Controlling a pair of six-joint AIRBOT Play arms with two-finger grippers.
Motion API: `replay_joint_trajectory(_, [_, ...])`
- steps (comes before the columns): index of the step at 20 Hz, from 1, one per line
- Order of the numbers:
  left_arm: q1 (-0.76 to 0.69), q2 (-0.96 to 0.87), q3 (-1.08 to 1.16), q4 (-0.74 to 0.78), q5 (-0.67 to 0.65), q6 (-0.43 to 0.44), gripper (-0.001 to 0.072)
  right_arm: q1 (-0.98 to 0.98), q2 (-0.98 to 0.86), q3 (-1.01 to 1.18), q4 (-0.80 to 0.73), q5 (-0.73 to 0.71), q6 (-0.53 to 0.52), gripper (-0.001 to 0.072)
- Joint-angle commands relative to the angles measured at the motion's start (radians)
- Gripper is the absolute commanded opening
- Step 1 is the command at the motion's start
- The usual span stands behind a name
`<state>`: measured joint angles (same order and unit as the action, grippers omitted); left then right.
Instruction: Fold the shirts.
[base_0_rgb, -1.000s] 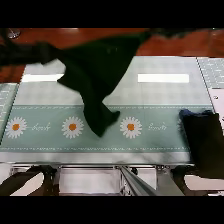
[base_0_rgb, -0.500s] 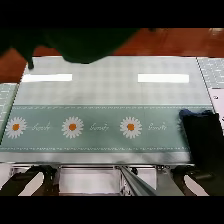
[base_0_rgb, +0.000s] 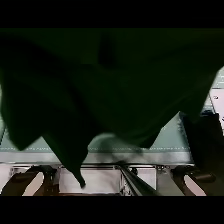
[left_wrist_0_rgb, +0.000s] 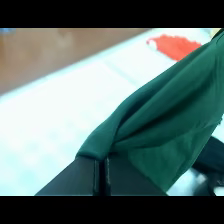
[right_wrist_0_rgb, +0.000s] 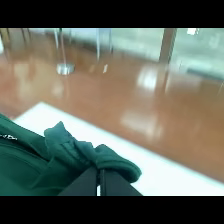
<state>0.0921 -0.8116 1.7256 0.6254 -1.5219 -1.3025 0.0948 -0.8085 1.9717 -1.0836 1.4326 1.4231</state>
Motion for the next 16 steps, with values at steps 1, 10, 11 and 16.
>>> replay_joint_trajectory(1, [-0.004,0.005,-0.274,-0.001,0.035,0.02,0.0031,0.0,-0.039,-0.176,-0.002,-0.016,0.005,0.0021])
replay_joint_trajectory(10, [-0.142,-0.36,-0.682,0.002,0.571,0.139,0.0031,-0.002,-0.616,-0.326,0.121,-0.321,0.037,0.0021])
replay_joint_trajectory(11, [-0.142,-0.416,-0.671,0.002,0.617,0.139,0.0031,-0.002,-0.674,-0.326,0.15,-0.361,0.044,0.0021])
replay_joint_trajectory(16, [-0.148,-0.654,-0.562,-0.017,0.698,0.138,0.0034,-0.003,-0.917,-0.253,0.29,-0.443,0.069,0.0028])
